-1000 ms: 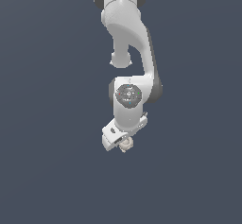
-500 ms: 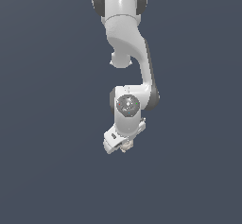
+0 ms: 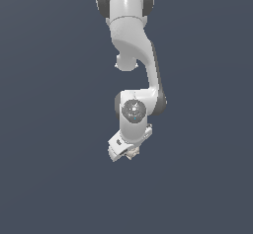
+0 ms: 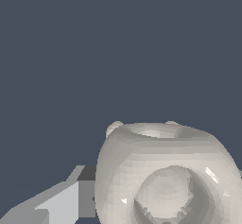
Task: Pick up the object and move it to a goal position.
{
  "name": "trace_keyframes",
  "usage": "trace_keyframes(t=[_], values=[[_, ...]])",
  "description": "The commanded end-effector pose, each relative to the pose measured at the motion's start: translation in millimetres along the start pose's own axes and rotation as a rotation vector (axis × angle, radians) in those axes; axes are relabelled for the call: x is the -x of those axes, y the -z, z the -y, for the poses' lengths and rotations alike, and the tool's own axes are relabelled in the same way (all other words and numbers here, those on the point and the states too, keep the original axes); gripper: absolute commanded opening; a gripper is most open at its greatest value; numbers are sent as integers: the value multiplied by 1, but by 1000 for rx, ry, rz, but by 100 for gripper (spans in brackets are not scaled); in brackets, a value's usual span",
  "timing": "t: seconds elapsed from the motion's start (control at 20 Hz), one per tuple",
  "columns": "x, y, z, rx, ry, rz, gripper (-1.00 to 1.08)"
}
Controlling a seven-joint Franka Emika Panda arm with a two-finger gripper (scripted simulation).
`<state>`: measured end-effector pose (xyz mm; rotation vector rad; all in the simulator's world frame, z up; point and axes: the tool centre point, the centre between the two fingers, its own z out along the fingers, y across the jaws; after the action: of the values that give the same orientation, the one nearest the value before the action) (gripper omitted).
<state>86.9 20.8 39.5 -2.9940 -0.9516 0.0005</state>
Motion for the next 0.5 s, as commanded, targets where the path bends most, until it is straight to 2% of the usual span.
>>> trace_keyframes(t=[0.0, 0.25, 0.45], values=[[0, 0, 0, 0, 0, 0, -100], [1, 1, -1, 0, 0, 0, -100], [11, 6, -13, 0, 0, 0, -100]])
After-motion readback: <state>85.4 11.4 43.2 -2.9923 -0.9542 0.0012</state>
